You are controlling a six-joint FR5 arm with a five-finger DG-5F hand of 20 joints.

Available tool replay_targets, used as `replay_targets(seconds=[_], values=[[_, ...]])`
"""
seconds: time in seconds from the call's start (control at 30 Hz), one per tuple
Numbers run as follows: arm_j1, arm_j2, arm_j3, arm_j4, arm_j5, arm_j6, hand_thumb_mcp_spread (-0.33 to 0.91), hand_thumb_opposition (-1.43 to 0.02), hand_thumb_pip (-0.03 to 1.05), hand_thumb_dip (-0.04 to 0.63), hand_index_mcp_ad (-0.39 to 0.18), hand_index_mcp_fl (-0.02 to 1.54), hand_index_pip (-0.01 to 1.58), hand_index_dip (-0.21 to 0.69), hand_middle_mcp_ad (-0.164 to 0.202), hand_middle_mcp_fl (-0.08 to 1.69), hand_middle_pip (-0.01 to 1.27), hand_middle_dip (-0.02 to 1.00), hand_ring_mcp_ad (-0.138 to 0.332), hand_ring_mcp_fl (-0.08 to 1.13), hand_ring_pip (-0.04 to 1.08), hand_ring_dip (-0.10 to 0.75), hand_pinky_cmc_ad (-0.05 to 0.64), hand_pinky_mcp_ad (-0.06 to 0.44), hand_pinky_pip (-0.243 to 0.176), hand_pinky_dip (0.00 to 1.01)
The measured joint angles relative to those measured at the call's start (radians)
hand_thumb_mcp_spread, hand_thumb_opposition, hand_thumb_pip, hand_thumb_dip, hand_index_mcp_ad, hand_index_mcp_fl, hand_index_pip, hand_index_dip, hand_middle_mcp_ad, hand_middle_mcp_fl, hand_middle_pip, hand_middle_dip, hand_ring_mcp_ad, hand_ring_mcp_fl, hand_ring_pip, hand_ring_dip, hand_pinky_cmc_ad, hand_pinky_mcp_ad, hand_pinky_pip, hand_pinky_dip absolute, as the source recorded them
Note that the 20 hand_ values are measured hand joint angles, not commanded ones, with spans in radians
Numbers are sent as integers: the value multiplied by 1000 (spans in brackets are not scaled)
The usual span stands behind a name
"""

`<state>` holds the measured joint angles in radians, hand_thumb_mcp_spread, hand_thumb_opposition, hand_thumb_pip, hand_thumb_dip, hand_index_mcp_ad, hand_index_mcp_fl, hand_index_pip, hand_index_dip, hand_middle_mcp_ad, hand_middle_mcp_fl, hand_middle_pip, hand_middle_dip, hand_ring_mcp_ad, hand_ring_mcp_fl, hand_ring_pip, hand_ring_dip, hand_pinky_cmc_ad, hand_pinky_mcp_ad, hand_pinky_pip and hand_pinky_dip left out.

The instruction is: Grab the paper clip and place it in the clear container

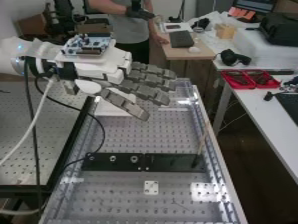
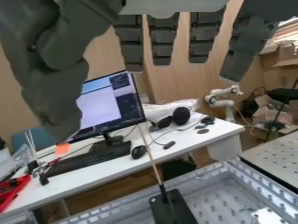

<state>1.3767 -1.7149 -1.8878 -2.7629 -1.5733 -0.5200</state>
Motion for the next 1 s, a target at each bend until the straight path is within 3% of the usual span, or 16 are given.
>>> replay_targets(seconds=[0.13,0.53,1.0], values=[[-75,-52,10,16,-76,19,286,-773,648,190,-56,59,531,16,75,-3,138,188,178,0,110,124,393,328,-105,508],[-236,-221,85,73,-270,49,326,-806,648,220,-77,86,1025,10,75,-7,136,188,176,0,96,124,391,321,-108,482],[-316,-410,205,159,-388,94,367,-817,648,225,-91,138,1302,12,73,-7,136,188,180,0,94,124,386,307,-108,431]])
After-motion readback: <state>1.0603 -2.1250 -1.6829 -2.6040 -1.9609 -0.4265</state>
